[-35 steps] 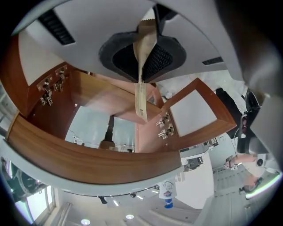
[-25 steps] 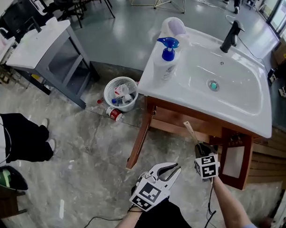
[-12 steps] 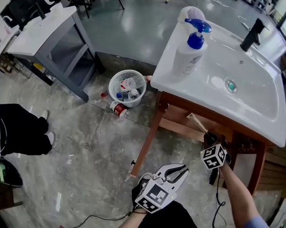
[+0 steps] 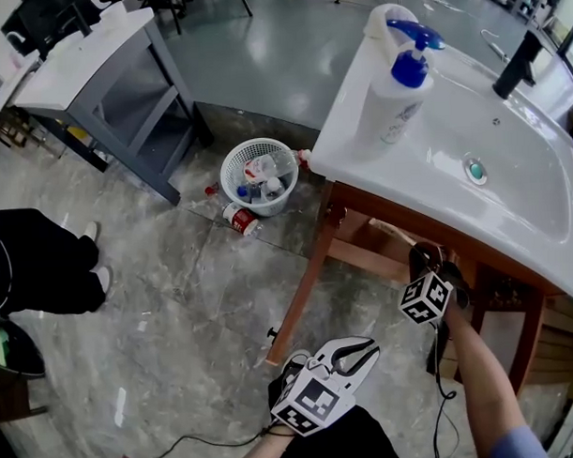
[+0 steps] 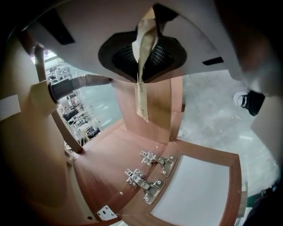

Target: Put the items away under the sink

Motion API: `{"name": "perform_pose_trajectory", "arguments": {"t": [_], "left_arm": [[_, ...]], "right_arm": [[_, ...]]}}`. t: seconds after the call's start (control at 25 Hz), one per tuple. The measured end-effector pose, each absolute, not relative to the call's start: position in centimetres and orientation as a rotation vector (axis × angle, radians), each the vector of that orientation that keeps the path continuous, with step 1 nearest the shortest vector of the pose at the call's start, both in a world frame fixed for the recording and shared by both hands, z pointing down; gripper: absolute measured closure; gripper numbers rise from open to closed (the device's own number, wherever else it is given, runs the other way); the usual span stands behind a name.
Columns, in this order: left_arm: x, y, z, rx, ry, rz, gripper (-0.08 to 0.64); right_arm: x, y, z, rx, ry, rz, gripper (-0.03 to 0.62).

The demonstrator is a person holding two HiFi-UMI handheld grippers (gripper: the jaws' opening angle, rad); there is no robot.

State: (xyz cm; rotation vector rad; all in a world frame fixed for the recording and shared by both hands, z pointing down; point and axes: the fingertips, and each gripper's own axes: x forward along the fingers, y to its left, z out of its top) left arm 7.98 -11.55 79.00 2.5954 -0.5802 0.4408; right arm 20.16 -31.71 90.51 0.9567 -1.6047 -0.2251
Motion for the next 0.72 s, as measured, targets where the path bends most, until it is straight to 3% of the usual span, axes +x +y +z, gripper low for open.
{"name": "perform_pose_trajectory", "arguments": {"t": [0.24, 0.52, 0.64, 0.72], "left_arm": [[8.0, -10.8, 79.6, 2.601, -0.565, 0.471, 0.512], [7.6, -10.7, 79.4, 2.579, -0.587, 0.462, 0.512], [7.4, -10.6, 78.6, 2.563, -0.597, 0.455, 0.512], [7.3, -10.4, 78.0, 2.552, -0.603, 0.449, 0.512]], "right_arm": [[20.6, -32.1, 90.7, 1.012, -1.612, -0.177, 0.437], [21.5, -30.9, 90.2, 1.118, -1.635, -0.077, 0.44], [21.9, -30.5, 88.6, 1.278, -1.685, 0.025, 0.526], [21.6, -30.0, 87.6, 1.358, -1.738, 0.124, 0.526]]}}
